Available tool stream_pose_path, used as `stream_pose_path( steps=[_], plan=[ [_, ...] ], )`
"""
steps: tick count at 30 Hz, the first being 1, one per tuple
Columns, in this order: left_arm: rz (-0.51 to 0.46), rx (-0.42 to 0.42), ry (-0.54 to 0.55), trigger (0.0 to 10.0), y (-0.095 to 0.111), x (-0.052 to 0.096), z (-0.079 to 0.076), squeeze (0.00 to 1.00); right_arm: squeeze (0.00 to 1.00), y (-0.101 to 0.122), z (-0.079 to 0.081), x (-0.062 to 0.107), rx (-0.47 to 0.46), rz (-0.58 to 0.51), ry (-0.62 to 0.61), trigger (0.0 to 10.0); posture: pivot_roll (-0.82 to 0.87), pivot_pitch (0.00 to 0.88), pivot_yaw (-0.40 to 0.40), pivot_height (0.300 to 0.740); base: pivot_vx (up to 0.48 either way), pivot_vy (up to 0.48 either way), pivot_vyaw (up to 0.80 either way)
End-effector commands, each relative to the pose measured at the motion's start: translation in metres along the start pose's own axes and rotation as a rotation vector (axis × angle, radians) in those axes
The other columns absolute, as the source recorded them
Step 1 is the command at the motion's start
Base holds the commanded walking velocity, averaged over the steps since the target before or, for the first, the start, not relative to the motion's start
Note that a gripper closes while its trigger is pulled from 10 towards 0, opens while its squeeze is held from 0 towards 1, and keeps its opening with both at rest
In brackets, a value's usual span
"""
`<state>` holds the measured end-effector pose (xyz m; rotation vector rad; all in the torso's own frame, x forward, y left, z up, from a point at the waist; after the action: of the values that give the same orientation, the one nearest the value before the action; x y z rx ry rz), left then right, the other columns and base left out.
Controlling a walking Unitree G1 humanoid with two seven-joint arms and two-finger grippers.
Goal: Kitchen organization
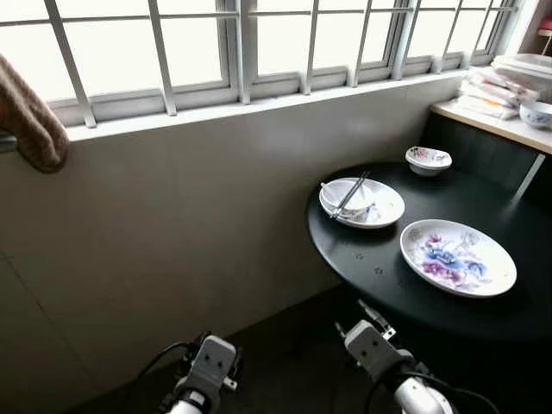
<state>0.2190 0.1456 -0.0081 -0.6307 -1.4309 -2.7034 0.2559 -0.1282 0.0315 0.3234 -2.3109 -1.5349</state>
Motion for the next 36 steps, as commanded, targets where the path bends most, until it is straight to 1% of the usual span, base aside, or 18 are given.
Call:
stream_pose_path(
  steps=[1,5,9,18,20,21,22,24,25,28,30,33,36],
  plan=[
    [-0.027,0.013,0.013,10.0,0.008,-0.004,0.001,0.00,0.00,0.002,-0.011,0.001,0.018,-0.010,-0.029,10.0,-0.05,0.000,0.023,0.740,0.000,0.000,0.00],
    [-0.036,0.018,0.016,10.0,0.009,-0.004,0.001,0.00,0.00,0.006,-0.021,-0.002,0.019,-0.027,-0.080,10.0,-0.05,0.000,0.022,0.740,0.000,0.000,0.00],
    [-0.035,0.020,0.015,10.0,0.009,-0.005,0.001,0.00,0.00,0.007,-0.026,-0.005,0.019,-0.030,-0.100,10.0,-0.05,0.000,0.019,0.740,0.000,0.000,0.00],
    [-0.035,0.026,0.026,10.0,0.010,-0.006,0.001,0.00,0.00,0.006,-0.024,-0.006,0.028,-0.025,-0.084,10.0,-0.04,0.000,0.010,0.740,0.000,0.000,0.00],
    [-0.032,0.028,0.029,10.0,0.010,-0.006,0.002,0.00,0.00,0.006,-0.022,-0.007,0.077,-0.018,-0.067,10.0,-0.04,0.000,0.010,0.740,0.000,0.000,0.00],
    [-0.031,0.028,0.029,10.0,0.009,-0.006,0.002,0.00,0.00,0.005,-0.020,-0.007,0.120,-0.022,-0.058,10.0,-0.04,0.000,0.010,0.740,0.000,0.000,0.80],
    [-0.030,0.028,0.028,10.0,0.009,-0.006,0.001,0.00,0.00,0.005,-0.018,-0.007,0.123,-0.025,-0.055,10.0,-0.04,0.000,0.010,0.740,0.000,0.000,0.80],
    [-0.029,0.028,0.028,10.0,0.009,-0.006,0.001,0.00,0.00,0.004,-0.018,-0.007,0.106,-0.026,-0.058,10.0,-0.04,0.000,0.010,0.740,0.000,0.000,0.80],
    [-0.029,0.028,0.028,10.0,0.009,-0.006,0.001,0.00,0.00,0.004,-0.019,-0.007,0.080,-0.022,-0.067,10.0,-0.04,0.000,0.011,0.740,0.000,0.000,0.80],
    [-0.034,0.022,0.027,10.0,0.010,-0.006,0.001,0.00,0.00,0.004,-0.020,-0.007,0.069,-0.022,-0.067,10.0,-0.04,0.000,0.012,0.740,0.000,0.000,0.53],
    [-0.038,0.021,0.027,10.0,0.010,-0.006,0.001,0.00,0.00,0.004,-0.019,-0.007,0.081,-0.017,-0.061,10.0,-0.04,0.000,0.012,0.740,0.000,0.000,0.00],
    [-0.038,0.021,0.027,10.0,0.010,-0.006,0.001,0.00,0.00,0.000,-0.016,-0.008,0.121,-0.003,-0.047,10.0,-0.04,0.000,0.011,0.740,0.000,0.000,0.80],
    [-0.036,0.019,0.027,10.0,0.010,-0.006,0.001,0.00,0.00,0.000,-0.016,-0.008,0.115,0.000,-0.047,10.0,-0.04,0.000,0.011,0.740,0.000,0.000,0.80]
  ],
)
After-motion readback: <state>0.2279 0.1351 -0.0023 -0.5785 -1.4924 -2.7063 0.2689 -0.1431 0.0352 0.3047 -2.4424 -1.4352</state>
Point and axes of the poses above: a point about 5 cm out from each wrist's last joint towards the gripper, its own x axis pointing back from the gripper into the wrist, its own y axis along the axis of the wrist's last joint, z = x × y, the point moved 3 cm from there along -x, pointing out of the wrist towards the gripper, and after that the axes turned 13 degrees about -x, right-handed, at the moved point
